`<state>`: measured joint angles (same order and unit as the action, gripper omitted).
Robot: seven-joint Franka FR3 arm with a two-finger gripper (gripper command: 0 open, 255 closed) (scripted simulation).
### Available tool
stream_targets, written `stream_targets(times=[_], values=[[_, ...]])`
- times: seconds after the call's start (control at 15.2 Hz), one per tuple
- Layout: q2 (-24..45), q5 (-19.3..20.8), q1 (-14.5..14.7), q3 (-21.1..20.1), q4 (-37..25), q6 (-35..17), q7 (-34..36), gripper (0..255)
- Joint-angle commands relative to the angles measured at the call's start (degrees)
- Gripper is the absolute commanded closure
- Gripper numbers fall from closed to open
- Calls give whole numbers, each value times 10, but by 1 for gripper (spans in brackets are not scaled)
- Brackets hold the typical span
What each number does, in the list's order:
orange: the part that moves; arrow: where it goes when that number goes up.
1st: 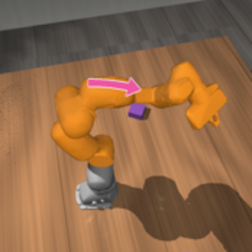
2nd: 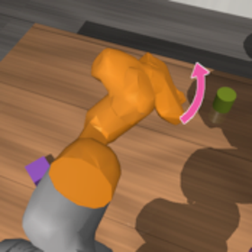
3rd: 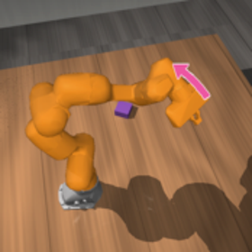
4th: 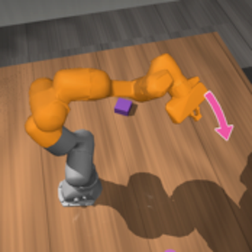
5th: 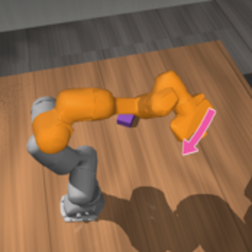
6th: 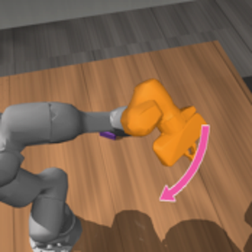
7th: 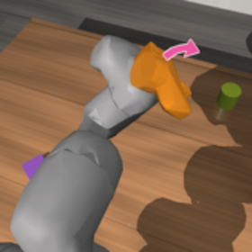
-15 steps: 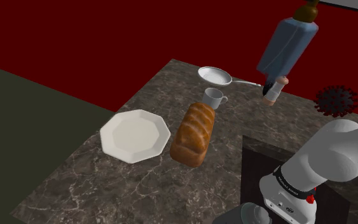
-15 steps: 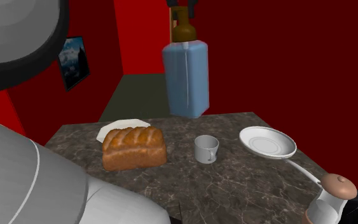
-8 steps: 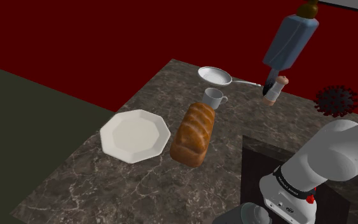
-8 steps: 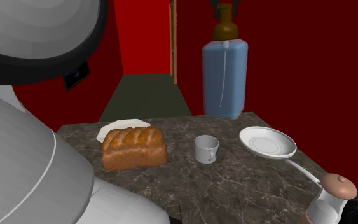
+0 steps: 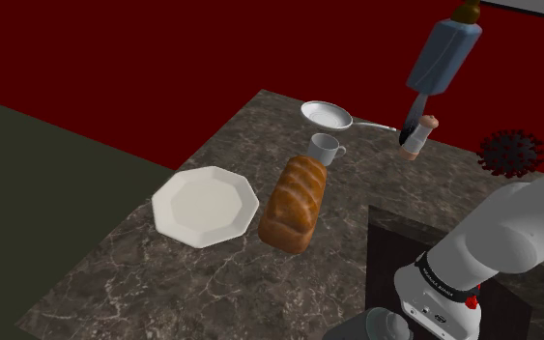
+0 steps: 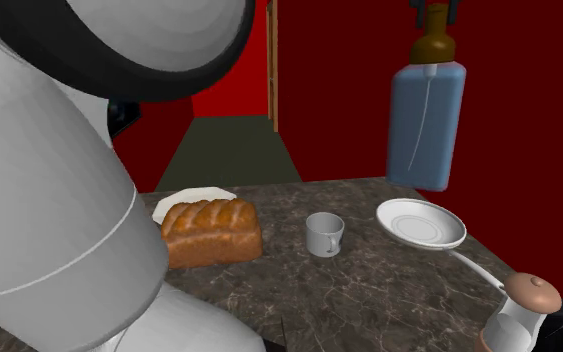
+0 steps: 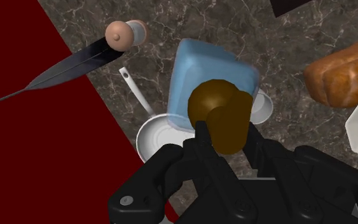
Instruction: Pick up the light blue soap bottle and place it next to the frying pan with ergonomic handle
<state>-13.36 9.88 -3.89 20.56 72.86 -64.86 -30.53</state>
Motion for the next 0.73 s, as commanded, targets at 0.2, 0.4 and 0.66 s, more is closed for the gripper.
stream_targets(times=[0.2,0.4,0.66], values=[[103,-45,-32,75,-105,1,-93,255],[102,-46,-38,80,-84,-20,-100,255],[63,-27,-30,67,-5,-64,-83,255]])
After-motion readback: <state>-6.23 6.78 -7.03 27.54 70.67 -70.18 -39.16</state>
